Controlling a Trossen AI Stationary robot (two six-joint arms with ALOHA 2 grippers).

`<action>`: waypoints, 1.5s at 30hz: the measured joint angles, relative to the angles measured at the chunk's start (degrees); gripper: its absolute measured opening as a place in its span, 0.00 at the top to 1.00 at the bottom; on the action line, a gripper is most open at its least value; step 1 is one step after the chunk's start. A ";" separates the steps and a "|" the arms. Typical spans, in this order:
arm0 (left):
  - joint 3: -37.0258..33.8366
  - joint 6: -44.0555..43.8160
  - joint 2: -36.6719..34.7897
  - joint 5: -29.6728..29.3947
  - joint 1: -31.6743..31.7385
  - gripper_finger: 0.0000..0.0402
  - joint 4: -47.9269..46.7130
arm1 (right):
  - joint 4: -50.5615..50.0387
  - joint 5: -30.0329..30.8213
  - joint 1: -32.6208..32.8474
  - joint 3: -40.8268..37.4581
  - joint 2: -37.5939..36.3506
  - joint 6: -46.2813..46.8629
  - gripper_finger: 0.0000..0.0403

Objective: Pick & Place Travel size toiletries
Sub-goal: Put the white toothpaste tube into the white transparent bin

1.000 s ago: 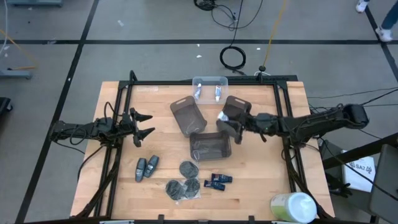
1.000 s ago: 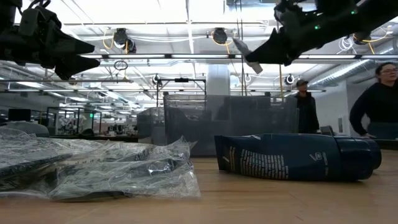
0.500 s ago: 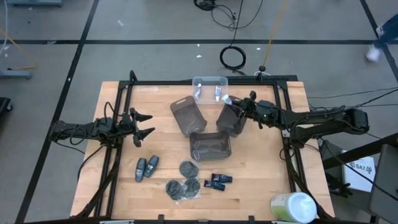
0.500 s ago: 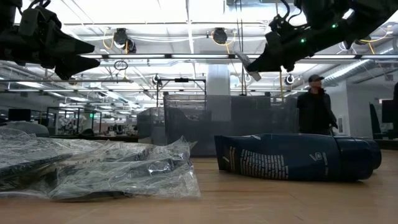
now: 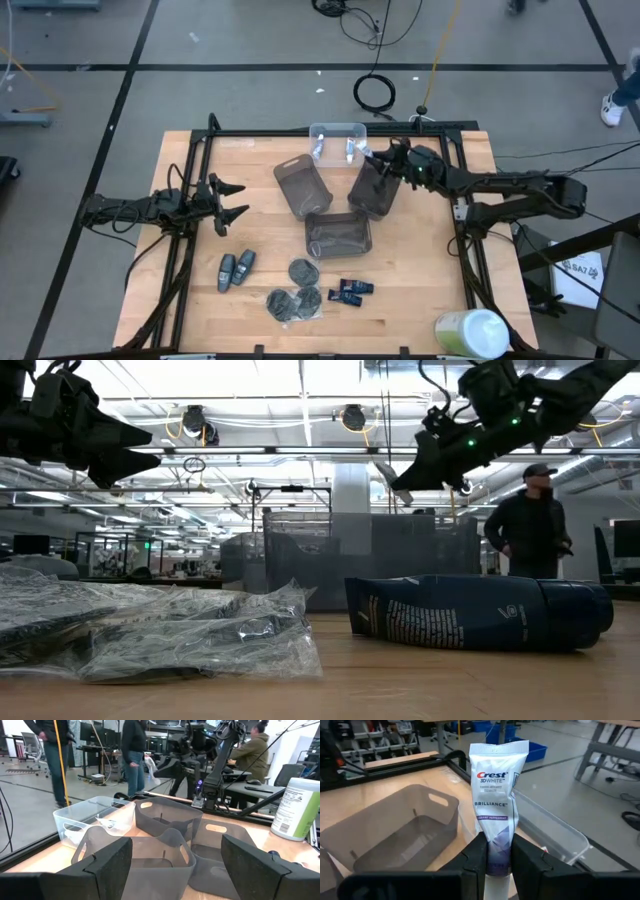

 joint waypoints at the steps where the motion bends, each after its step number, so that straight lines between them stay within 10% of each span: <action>1: 0.01 0.01 0.02 -0.01 0.01 0.26 0.00 | -0.26 -1.54 -0.88 0.76 0.48 0.20 0.84; 22: 0.01 0.00 0.02 -0.01 -0.01 0.26 0.02 | -22.46 -10.88 -9.87 35.62 29.01 -4.41 0.84; 45: 0.01 0.01 0.00 -0.01 0.00 0.26 0.01 | -26.00 -10.77 -10.88 37.19 40.02 -2.71 0.84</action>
